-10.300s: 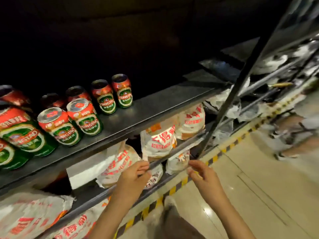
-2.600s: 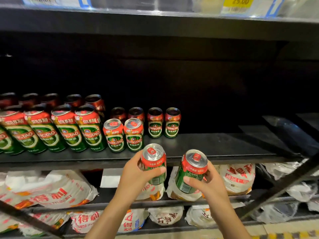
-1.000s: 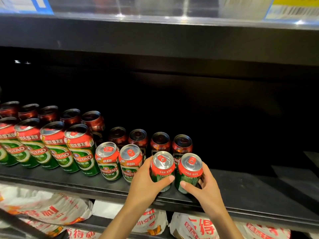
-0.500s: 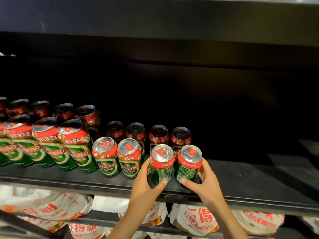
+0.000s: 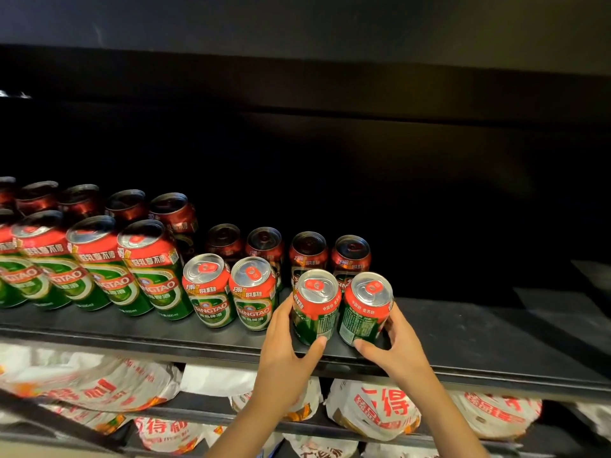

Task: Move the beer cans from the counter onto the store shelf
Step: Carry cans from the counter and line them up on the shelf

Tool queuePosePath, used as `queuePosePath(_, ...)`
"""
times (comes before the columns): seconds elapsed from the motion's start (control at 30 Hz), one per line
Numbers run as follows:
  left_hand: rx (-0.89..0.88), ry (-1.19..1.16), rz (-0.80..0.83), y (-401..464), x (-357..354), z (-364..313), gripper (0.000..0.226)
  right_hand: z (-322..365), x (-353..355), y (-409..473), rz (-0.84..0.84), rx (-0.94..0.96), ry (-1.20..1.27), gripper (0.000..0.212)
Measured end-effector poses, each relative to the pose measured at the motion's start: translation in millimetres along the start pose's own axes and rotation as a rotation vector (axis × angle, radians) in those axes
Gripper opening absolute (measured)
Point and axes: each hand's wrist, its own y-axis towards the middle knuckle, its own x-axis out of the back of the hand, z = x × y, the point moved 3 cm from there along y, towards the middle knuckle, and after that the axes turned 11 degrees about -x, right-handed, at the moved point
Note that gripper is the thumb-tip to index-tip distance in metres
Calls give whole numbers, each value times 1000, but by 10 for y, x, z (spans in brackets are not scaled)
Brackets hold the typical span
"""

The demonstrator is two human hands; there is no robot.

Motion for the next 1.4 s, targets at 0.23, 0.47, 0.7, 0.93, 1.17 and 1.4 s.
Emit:
queuePosePath(0.23, 72, -95, 21, -2, 16, 85, 75, -42, -5, -5, -30, -9, 42, 76)
queuePosePath(0.47, 32, -77, -86, -20, 3, 75, 73, -45, -12, -17, -43, -21, 31, 77)
queuePosePath(0.7, 7, -11, -187, -35, -40, -3, 68, 1, -19, -33, -95, -34, 101, 79)
queuePosePath(0.93, 31, -93, 26, -9, 11, 91, 81, -31, 13, -5, -30, -11, 76, 82)
queuePosePath(1.17, 44, -64, -45, -12, 5, 95, 71, -47, -2, -18, -41, -3, 104, 84)
queuePosePath(1.4, -56, 72, -245, -33, -69, -19, 72, 49, -8, -65, -74, 15, 73, 63)
